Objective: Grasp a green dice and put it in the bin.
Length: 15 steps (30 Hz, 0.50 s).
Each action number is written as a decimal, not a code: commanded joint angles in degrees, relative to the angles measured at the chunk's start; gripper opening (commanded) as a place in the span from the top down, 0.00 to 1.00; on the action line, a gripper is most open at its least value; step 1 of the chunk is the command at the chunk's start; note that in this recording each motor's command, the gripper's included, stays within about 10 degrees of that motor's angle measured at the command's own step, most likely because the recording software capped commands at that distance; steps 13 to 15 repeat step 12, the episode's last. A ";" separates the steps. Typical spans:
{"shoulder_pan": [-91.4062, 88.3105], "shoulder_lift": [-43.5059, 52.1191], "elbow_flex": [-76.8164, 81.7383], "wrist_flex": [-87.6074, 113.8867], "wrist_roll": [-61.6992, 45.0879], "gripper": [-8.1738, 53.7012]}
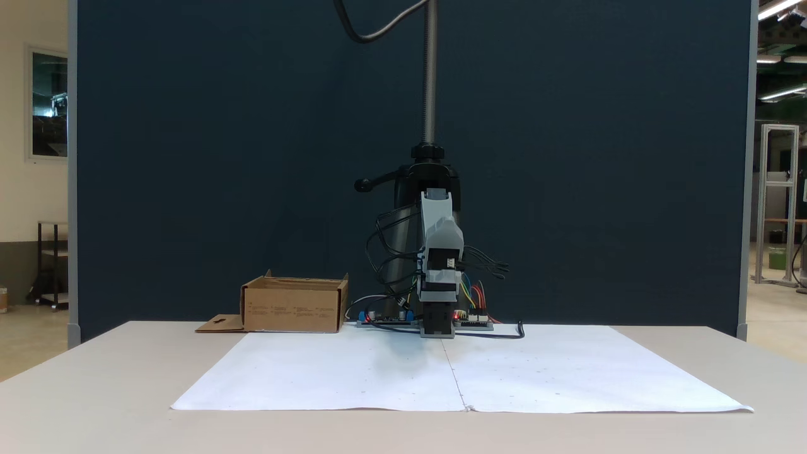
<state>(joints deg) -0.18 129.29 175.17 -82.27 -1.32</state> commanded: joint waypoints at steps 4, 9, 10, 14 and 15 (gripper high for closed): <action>0.44 6.42 4.22 -11.93 -4.04 0.15; 0.44 6.42 4.22 -16.42 -3.96 0.15; 0.44 6.42 4.22 -16.50 -4.04 0.15; 0.44 6.42 4.22 -16.59 -4.04 0.15; 0.44 6.42 4.22 -16.59 -4.04 0.15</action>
